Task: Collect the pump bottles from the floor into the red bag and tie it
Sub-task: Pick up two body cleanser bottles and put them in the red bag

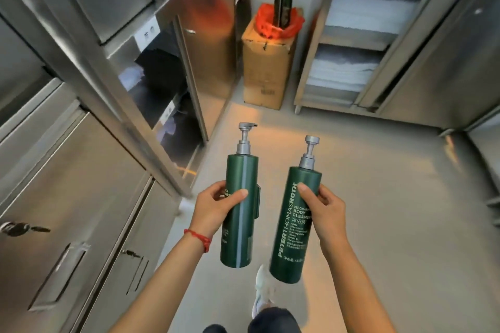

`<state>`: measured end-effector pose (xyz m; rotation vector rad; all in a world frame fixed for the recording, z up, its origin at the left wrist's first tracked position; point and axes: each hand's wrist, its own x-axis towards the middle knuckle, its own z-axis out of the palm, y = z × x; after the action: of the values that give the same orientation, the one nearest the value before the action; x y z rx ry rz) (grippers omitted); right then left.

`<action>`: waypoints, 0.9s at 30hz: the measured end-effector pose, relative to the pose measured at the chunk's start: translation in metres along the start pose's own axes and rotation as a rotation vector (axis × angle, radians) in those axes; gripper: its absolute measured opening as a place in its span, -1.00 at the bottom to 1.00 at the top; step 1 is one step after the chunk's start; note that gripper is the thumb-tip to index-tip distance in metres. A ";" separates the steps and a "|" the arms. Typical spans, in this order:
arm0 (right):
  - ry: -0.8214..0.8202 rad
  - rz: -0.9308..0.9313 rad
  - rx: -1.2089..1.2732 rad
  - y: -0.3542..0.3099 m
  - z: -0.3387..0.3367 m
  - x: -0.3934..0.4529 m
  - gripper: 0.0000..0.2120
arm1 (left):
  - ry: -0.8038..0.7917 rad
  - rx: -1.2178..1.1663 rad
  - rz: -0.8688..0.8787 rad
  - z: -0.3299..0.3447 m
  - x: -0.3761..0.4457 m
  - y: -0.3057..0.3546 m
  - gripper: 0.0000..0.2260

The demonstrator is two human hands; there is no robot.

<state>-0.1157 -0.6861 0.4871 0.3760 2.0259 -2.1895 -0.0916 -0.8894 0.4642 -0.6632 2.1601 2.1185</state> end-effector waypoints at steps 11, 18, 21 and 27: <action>0.037 -0.040 0.010 -0.064 -0.016 0.153 -0.94 | -0.040 -0.022 0.041 0.070 0.136 0.069 -0.81; 0.032 -0.052 0.002 -0.085 0.025 0.273 -0.92 | -0.066 0.004 0.072 0.077 0.260 0.112 -0.83; 0.049 -0.069 -0.005 -0.101 0.047 0.330 -0.92 | -0.092 0.001 0.082 0.077 0.320 0.138 -0.81; 0.056 -0.087 -0.004 -0.137 0.083 0.427 -0.87 | -0.124 0.034 0.101 0.075 0.424 0.185 -0.66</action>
<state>-0.5693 -0.7268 0.5082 0.3591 2.1139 -2.2493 -0.5568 -0.9357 0.4965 -0.4160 2.2018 2.1031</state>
